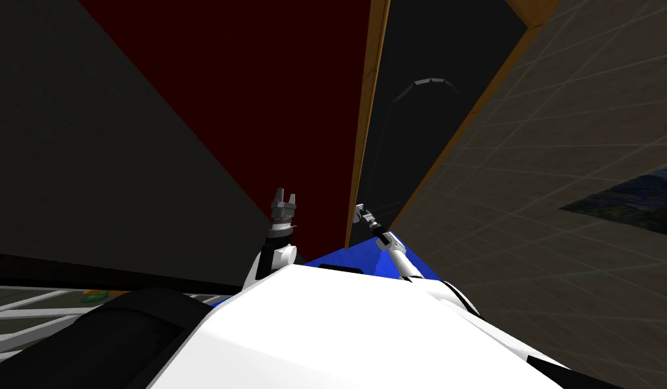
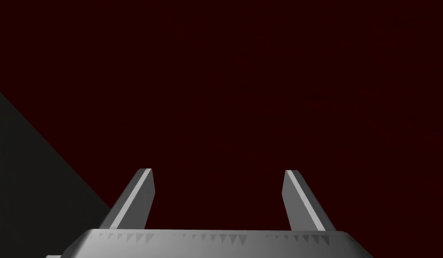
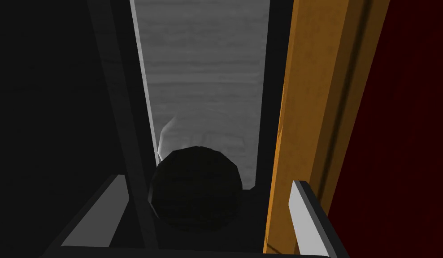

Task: Pull the door open

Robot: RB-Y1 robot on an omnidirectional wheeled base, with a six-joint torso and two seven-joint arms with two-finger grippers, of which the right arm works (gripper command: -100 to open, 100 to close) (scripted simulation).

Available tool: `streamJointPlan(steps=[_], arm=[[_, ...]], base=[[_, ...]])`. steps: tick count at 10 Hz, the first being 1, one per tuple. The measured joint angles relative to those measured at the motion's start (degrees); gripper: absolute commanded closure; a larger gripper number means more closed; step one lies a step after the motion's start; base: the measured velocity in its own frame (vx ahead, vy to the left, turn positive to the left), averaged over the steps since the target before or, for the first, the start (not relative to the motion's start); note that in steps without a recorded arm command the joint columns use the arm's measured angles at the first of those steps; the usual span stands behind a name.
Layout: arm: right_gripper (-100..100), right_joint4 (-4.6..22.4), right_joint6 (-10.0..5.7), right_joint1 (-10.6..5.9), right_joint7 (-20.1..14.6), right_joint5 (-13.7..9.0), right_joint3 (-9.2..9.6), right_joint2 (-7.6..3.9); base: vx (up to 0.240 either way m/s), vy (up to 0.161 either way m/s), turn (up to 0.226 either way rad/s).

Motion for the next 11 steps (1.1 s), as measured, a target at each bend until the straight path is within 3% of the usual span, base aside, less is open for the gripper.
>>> streamJointPlan(steps=[2,3,9,11], arm=[[-100,1.7,-1.01,-0.57,0.0,-0.6,-0.76,-0.93],[100,1.9,-1.21,-0.62,0.0,-0.6,-0.82,-0.98],[100,1.7,-0.97,-0.60,0.0,-0.5,-0.78,-0.99],[100,1.8,-0.72,-0.69,-2.0,-2.1,-0.93,-1.12]], base=[[0.053,0.043,0.027],[-0.004,-0.005,-0.012],[-0.012,-0.015,0.024],[-0.078,-0.091,0.143]])
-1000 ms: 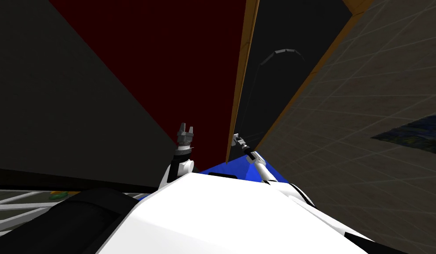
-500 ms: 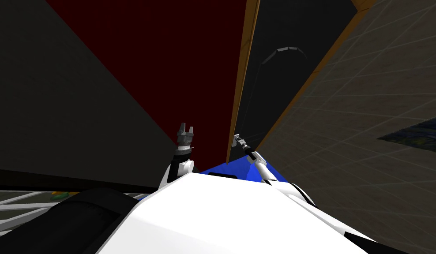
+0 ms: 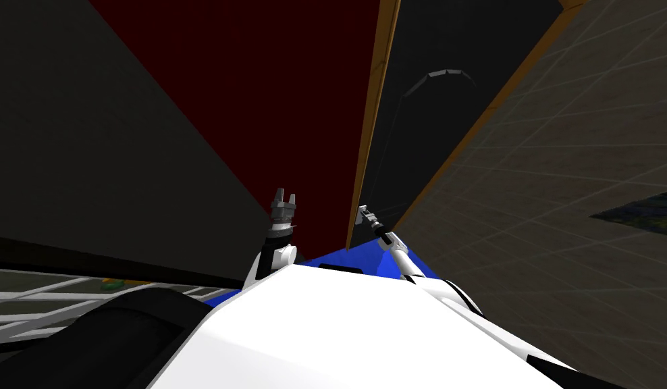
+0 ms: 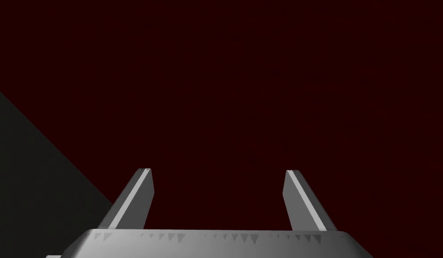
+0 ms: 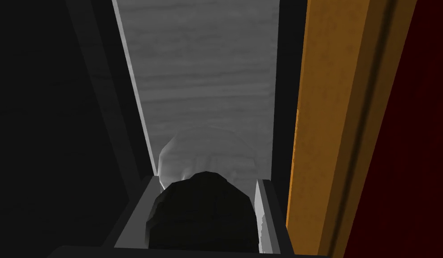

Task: Pull the door open

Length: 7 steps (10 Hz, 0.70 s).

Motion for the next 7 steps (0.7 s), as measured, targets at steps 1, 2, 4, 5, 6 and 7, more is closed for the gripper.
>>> streamJointPlan(steps=[1,2,4,5,6,7], arm=[[100,0.1,0.08,-0.08,-1.0,-0.7,0.00,0.06],[100,0.0,0.19,0.02,-1.9,-1.3,0.07,0.14],[100,0.1,0.41,0.02,-3.8,-2.6,0.12,0.16],[100,-0.1,0.67,0.07,-5.0,-3.4,0.06,0.19],[100,-0.2,0.91,0.13,-6.2,-4.3,0.01,0.21],[100,-0.1,0.95,0.11,-7.5,-5.2,-0.03,0.12]], base=[[-0.065,-0.084,0.105],[-0.054,-0.068,0.090],[-0.068,-0.060,0.115],[-0.067,-0.070,0.145],[-0.062,-0.081,0.164],[-0.065,-0.093,0.123]])
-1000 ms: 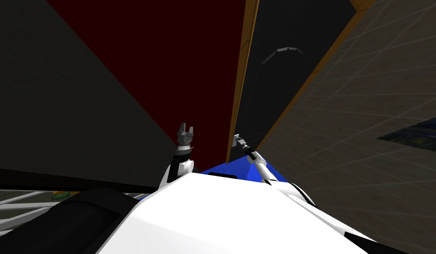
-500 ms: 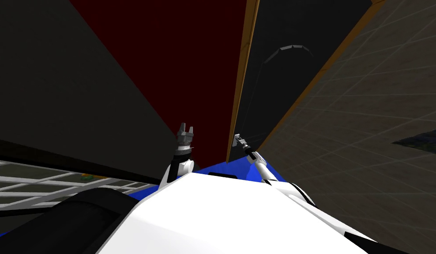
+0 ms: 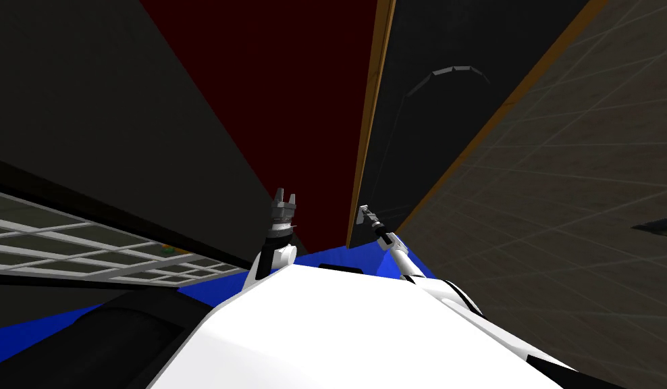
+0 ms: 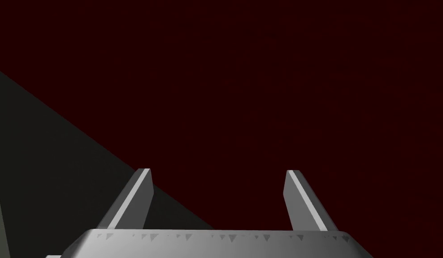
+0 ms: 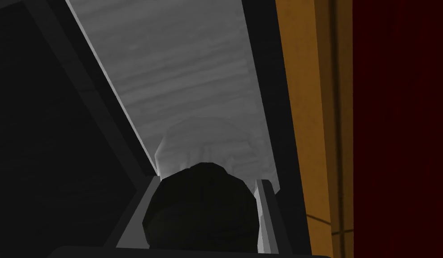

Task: Pull the door open

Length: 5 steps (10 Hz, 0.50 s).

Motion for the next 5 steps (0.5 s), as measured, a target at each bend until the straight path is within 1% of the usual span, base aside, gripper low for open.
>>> streamJointPlan(steps=[2,5], arm=[[100,0.4,0.02,-0.24,-2.6,-2.0,-0.08,0.03],[100,-0.1,0.83,-0.03,-7.2,-5.3,-0.23,0.10]], base=[[-0.072,-0.082,0.155],[-0.088,-0.069,0.158]])
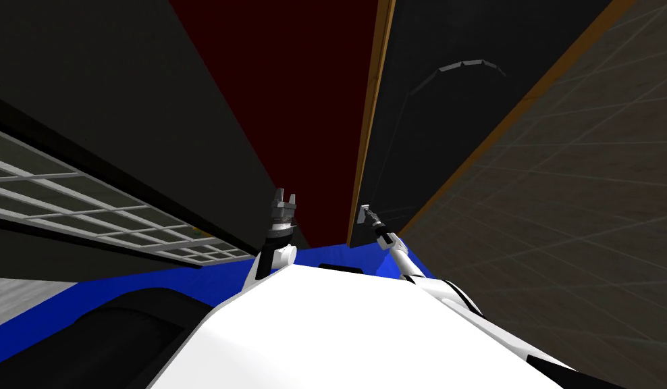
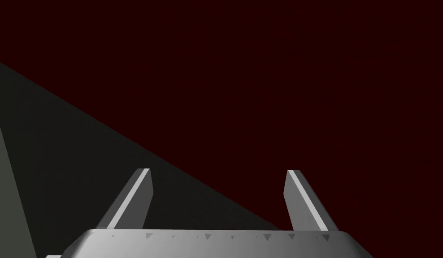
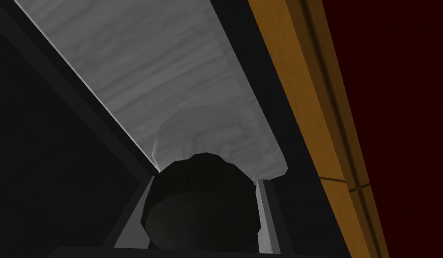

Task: Pull the door open

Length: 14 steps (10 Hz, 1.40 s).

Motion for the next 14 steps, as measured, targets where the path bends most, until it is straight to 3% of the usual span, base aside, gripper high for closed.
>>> streamJointPlan(steps=[5,14], arm=[[100,0.4,0.80,-0.05,-8.2,-6.5,-0.39,-0.07],[100,1.0,2.01,-0.40,-20.4,-15.6,-0.89,-0.12]], base=[[-0.078,-0.078,0.152],[-0.063,-0.054,0.123]])
